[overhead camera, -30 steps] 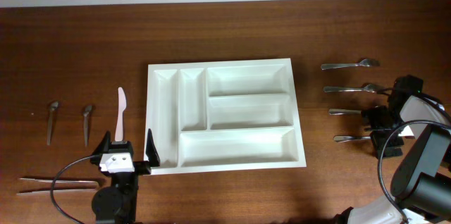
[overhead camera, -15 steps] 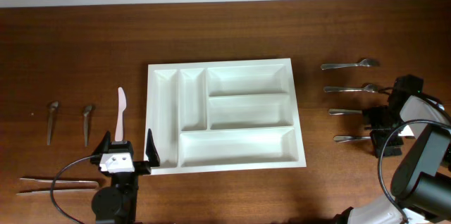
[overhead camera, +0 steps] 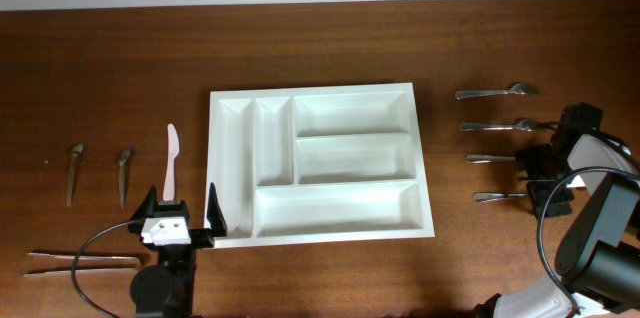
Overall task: Pack container
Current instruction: 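Lower the right gripper onto the bottom silver spoon and close on it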
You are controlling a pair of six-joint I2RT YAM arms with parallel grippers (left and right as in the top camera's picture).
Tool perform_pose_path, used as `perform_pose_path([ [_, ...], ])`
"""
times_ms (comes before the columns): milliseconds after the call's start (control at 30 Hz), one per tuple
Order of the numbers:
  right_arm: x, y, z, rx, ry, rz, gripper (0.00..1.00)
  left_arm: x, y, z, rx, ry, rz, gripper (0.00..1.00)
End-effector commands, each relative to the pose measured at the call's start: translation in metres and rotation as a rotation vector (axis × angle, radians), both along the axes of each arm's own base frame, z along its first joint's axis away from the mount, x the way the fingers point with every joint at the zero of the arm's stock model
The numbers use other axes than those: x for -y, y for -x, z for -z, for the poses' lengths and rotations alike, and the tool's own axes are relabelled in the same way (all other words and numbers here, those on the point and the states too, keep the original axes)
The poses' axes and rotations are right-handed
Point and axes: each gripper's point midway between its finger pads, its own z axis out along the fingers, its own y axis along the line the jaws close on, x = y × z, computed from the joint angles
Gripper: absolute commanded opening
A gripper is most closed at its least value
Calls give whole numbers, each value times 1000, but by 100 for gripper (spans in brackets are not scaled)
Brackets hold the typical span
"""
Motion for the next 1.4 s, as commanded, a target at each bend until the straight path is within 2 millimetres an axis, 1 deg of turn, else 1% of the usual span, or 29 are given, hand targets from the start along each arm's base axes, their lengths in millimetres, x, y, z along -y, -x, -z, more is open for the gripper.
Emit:
perform_pose_path([
  [0,-8,13,20,-70,-36,-24,99,-2,0,0,1,-12,-9,99],
  [167,-10,14,20,-75,-47,-23,99,-2,0,0,1,-12,-9,99],
  [433,-14,23,20,-108,-64,-5,99,-2,0,0,1,-12,-9,99],
  [600,-15,23,20,-110,-67,-6,99,-2,0,0,1,-12,-9,99],
  [800,-22,30,28,-114,-85,-7,100,-2,0,0,1,-12,-9,99],
  [833,-23,32,30,-116,-85,-6,98,-2,0,0,1,-12,-9,99],
  [1000,-26,39,40,-117,-86,-7,97,-2,0,0,1,-12,-9,99],
  [1367,-27,41,41,-121,-88,-10,97,-2,0,0,1,-12,-9,99],
])
